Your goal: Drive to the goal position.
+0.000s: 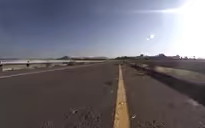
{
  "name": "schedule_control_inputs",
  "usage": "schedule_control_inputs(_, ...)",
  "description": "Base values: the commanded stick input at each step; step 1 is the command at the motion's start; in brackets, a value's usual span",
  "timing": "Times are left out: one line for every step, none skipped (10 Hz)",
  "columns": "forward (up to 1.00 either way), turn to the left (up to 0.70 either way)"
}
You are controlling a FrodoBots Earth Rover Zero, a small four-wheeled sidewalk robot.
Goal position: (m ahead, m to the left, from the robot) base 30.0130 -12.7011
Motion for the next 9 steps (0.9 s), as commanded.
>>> schedule_control_inputs(0.70,0.00)
schedule_control_inputs(0.70,0.00)
schedule_control_inputs(0.70,0.00)
schedule_control_inputs(0.70,0.00)
schedule_control_inputs(0.70,0.00)
schedule_control_inputs(0.70,0.00)
schedule_control_inputs(0.70,0.00)
schedule_control_inputs(0.70,-0.13)
schedule_control_inputs(0.70,-0.28)
